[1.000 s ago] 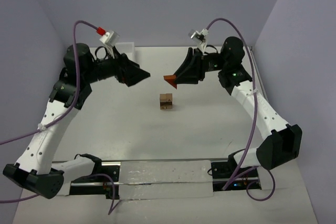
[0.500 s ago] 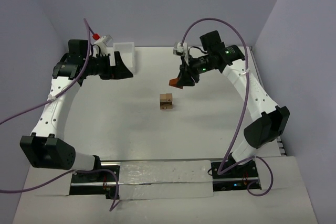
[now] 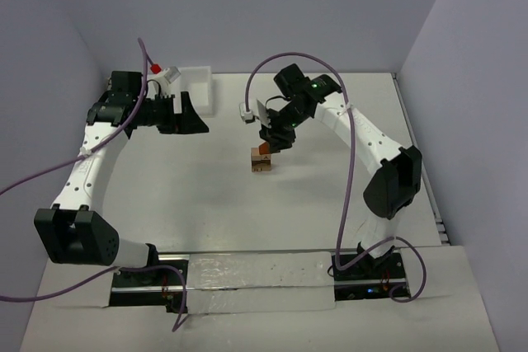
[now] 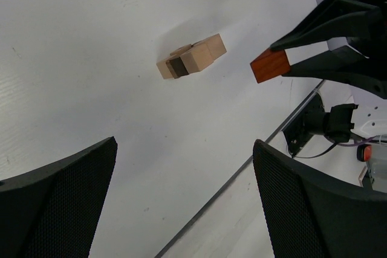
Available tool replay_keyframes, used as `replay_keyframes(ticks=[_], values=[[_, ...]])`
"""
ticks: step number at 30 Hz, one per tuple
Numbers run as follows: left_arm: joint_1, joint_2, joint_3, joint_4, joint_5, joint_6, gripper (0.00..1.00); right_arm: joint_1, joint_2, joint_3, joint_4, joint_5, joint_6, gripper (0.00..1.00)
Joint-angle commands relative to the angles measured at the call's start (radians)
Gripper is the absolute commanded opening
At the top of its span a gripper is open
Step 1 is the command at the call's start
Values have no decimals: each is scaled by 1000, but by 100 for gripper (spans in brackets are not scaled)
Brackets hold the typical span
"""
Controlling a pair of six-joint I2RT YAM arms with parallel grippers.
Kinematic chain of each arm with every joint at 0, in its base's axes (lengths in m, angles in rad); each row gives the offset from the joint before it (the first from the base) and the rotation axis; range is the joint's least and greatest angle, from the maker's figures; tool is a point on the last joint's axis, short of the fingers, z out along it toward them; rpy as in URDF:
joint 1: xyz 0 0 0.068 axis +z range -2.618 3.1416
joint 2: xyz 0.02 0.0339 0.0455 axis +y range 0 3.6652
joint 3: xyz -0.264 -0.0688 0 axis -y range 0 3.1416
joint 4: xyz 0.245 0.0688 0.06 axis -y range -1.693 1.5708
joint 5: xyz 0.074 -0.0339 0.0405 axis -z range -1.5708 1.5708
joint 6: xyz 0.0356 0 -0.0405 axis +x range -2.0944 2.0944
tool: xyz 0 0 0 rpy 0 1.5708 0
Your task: Build the wood block tower
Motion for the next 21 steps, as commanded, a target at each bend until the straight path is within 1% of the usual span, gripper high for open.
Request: replay_keyframes(ticks=[1,9,14,21], values=[[8,-4,-2,31,61,26,99,3,53,110,-45,-21,-57,5],[9,27,32,25,74,28,99,6,98,97,3,-35,-47,7],[9,38,30,27,78,26,99,5,107,74,38,-36,-43,9],[9,47,38,26,87,28,99,6,136,82,56,-35,-40,10]])
